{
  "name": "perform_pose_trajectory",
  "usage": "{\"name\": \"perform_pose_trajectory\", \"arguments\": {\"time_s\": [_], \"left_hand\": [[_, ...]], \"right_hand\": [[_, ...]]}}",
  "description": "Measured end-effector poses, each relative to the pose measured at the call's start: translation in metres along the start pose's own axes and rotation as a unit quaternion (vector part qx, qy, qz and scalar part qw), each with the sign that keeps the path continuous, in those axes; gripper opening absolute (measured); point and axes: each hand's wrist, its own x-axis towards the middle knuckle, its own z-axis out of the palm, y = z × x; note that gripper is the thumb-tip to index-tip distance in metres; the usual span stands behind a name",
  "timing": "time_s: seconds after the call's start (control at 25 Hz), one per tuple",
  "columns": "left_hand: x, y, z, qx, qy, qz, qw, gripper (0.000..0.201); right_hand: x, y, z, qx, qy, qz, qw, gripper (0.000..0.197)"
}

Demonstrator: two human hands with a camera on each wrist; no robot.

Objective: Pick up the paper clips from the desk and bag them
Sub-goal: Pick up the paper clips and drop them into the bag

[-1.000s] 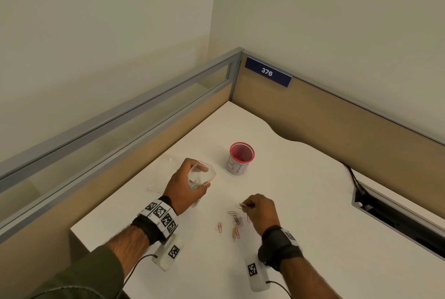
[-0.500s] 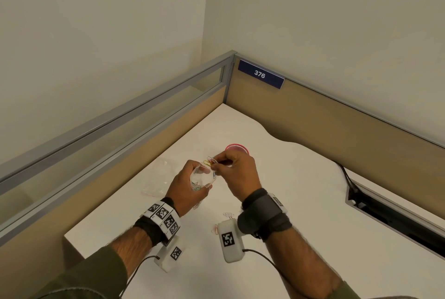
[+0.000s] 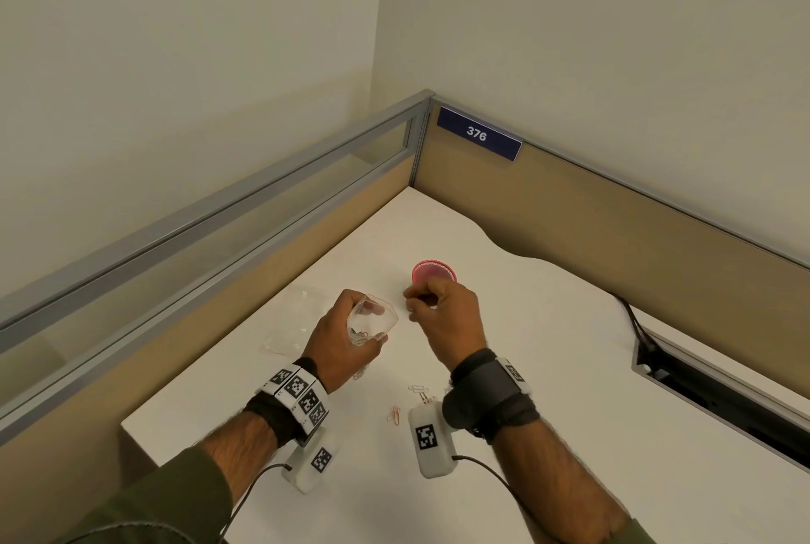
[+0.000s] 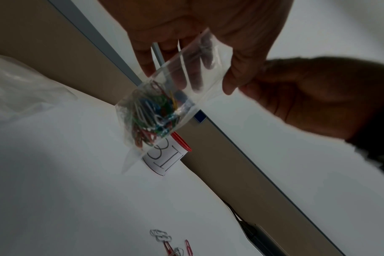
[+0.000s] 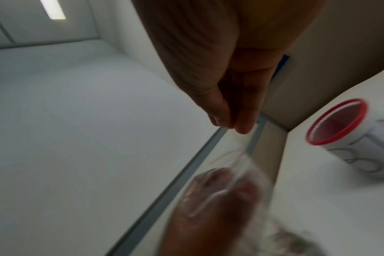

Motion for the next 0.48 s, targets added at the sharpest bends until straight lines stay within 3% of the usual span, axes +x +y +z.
{"name": "perform_pose_trajectory", "arguments": {"time_s": [0.12, 0.28, 0.48], "left_hand": [[0.000, -0.003, -0.004, 0.000, 0.007, 0.012, 1.000, 0.044], [-0.002, -0.007, -0.009, -0.005, 0.014, 0.005, 1.000, 0.045], [-0.004, -0.009, -0.011, -0.002, 0.016, 0.004, 1.000, 0.043]], "right_hand": [[0.001, 0.063, -0.003, -0.137, -0.033, 0.059, 0.988, 0.018], [-0.028, 0.133, 0.012, -0.274, -0.157, 0.163, 0.934, 0.029], [-0.051, 0.140, 0.042, -0.329, -0.191, 0.147, 0.913, 0.028]]}}
